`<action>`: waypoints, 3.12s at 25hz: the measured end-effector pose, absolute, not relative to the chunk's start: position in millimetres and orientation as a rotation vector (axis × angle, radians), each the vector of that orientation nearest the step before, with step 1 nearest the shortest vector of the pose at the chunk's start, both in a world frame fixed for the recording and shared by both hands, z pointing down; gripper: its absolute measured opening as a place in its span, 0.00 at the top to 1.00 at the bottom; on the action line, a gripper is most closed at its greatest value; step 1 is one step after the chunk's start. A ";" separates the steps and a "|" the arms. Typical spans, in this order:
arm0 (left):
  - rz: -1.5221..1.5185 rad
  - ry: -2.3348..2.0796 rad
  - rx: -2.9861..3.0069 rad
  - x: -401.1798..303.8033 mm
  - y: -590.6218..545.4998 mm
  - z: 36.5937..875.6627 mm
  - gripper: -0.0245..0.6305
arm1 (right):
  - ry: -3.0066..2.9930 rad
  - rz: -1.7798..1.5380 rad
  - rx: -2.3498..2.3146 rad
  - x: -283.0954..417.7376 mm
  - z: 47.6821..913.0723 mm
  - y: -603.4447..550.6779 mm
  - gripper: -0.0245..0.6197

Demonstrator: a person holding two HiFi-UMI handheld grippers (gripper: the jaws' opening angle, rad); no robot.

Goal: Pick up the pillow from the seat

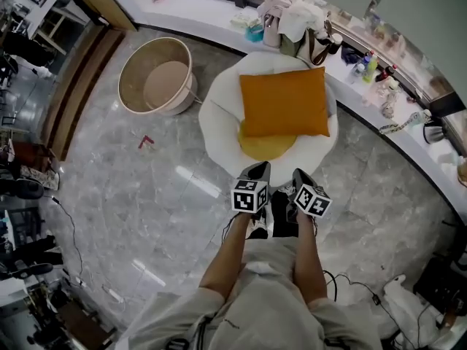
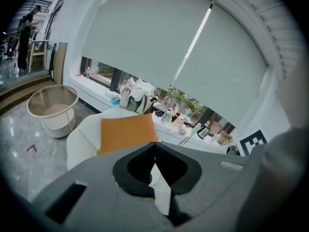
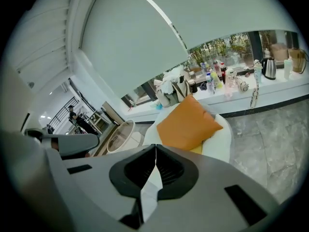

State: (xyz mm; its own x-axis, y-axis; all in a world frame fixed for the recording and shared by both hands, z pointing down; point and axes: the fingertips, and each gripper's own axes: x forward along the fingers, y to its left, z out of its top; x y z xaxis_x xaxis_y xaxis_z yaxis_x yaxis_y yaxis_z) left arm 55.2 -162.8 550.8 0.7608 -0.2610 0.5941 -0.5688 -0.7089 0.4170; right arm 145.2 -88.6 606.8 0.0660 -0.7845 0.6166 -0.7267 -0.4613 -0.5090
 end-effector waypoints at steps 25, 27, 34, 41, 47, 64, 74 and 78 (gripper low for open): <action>0.996 -0.229 2.439 219.1 -241.3 638.3 0.95 | 1.168 -1.389 -2.229 270.2 662.1 -139.3 0.95; 1.021 -0.138 2.451 213.4 -244.5 647.0 0.95 | 1.127 -1.392 -2.256 257.2 669.2 -137.7 0.95; 1.124 0.141 2.557 184.7 -305.4 683.6 0.95 | 1.050 -1.336 -2.450 220.1 725.2 -182.8 0.95; 1.162 0.219 2.611 167.4 -349.4 706.0 0.95 | 0.954 -1.277 -2.421 190.1 758.0 -205.2 0.95; 1.201 0.163 2.595 168.2 -359.2 742.3 0.95 | 0.974 -1.291 -2.397 196.7 787.5 -210.1 0.95; 1.513 0.105 2.439 187.5 -317.9 857.1 0.95 | 0.929 -1.329 -2.160 261.8 924.9 -211.9 0.88; 1.572 0.106 2.363 203.6 -288.0 895.1 0.95 | 0.940 -1.271 -2.002 299.2 972.1 -229.1 0.68; 1.625 0.118 2.326 188.7 -290.1 903.4 0.95 | 0.919 -1.268 -1.907 294.6 986.3 -243.7 0.60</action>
